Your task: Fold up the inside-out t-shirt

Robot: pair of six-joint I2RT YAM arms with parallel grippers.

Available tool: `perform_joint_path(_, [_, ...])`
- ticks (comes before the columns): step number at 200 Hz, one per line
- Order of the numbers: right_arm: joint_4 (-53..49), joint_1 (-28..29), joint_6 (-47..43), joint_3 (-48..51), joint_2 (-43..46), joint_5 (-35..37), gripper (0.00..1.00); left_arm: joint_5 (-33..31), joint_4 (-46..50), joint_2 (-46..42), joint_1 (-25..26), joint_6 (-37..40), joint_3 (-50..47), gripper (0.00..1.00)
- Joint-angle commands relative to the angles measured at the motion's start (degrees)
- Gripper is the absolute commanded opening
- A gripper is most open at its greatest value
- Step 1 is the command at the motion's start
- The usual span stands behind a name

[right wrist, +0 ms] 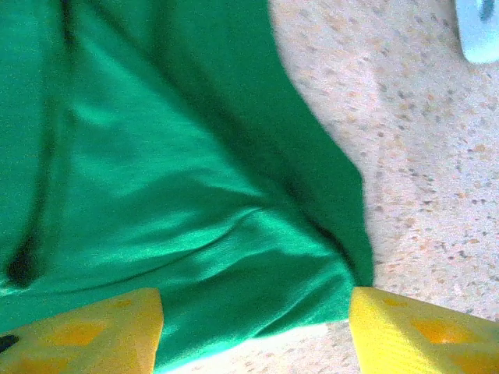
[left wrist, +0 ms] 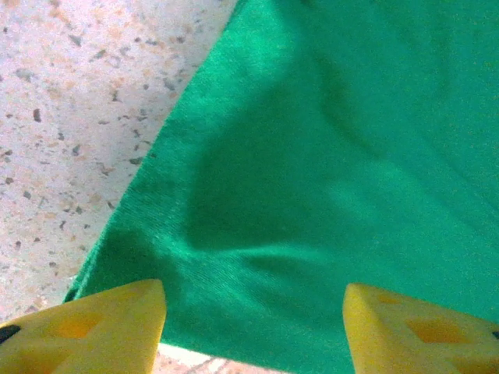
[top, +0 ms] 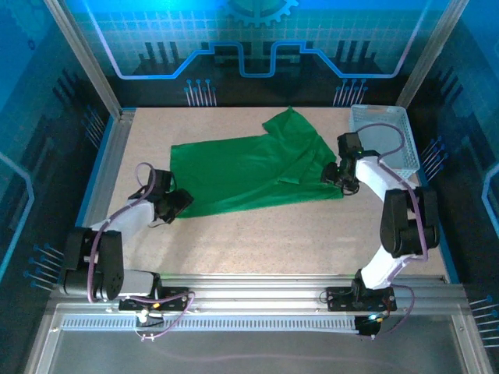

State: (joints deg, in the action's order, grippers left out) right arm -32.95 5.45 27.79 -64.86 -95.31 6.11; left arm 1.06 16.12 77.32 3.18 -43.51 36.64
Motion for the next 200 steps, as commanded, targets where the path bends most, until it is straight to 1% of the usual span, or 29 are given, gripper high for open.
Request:
perform_joint_path(1, [-0.95, 3.66, -0.95, 0.85, 2.67, -0.95, 0.66, -1.89, 4.02, -1.87, 2.89, 2.89, 4.72, 0.64])
perform_joint_path(12, [-0.23, 4.27, -0.23, 1.34, 2.30, -2.40, 0.66, -1.78, 3.64, -1.20, 4.04, 2.82, 5.69, 0.64])
perform_joint_path(27, [1.42, 4.22, 0.21, 1.52, 0.64, -4.44, 0.66, -1.00, 2.03, 0.58, 4.19, 2.01, 6.58, 0.65])
perform_joint_path(50, [1.67, 3.95, 0.16, -0.14, -3.61, -4.63, 0.66, 0.25, -0.97, 5.37, 4.11, 1.43, 8.04, 0.65])
perform_joint_path(83, [2.19, 1.41, 1.04, -0.04, -7.49, -6.42, 0.66, 3.72, -4.08, 12.74, 1.01, 0.32, 8.15, 0.63])
perform_joint_path(104, [1.40, -0.57, 3.42, 2.12, -7.64, -5.08, 0.66, 3.21, -4.26, 13.91, -0.61, -0.11, 6.17, 0.63])
perform_joint_path(118, [1.06, -2.29, 5.81, 5.03, -6.45, -3.03, 0.65, 2.59, -3.92, 13.12, -1.07, -0.10, 4.71, 0.64])
perform_joint_path(140, [2.61, -4.50, 8.42, 11.32, -2.36, -2.41, 0.65, 2.80, -3.81, 10.15, -0.75, -1.01, 1.11, 0.64])
perform_joint_path(149, [2.80, -5.11, 9.52, 13.65, -0.68, -2.73, 0.65, 2.74, -4.10, 8.41, 0.28, -2.58, -1.22, 0.64])
perform_joint_path(159, [3.08, -5.47, 10.86, 16.99, 1.62, -3.08, 0.66, 1.96, -4.47, 6.32, 2.88, -3.92, -3.32, 0.64])
perform_joint_path(173, [2.15, -5.68, 12.43, 19.98, 5.42, -1.75, 0.66, 0.31, -3.35, 3.64, 5.75, -5.54, -5.67, 0.65])
perform_joint_path(190, [0.88, -5.58, 13.64, 22.45, 10.95, 0.20, 0.67, -0.49, -2.55, -0.71, 6.05, -7.69, -8.61, 0.65])
perform_joint_path(200, [0.55, -4.72, 12.78, 22.91, 14.62, 1.38, 0.67, -1.51, -2.19, -3.92, 6.12, -8.19, -9.51, 0.66])
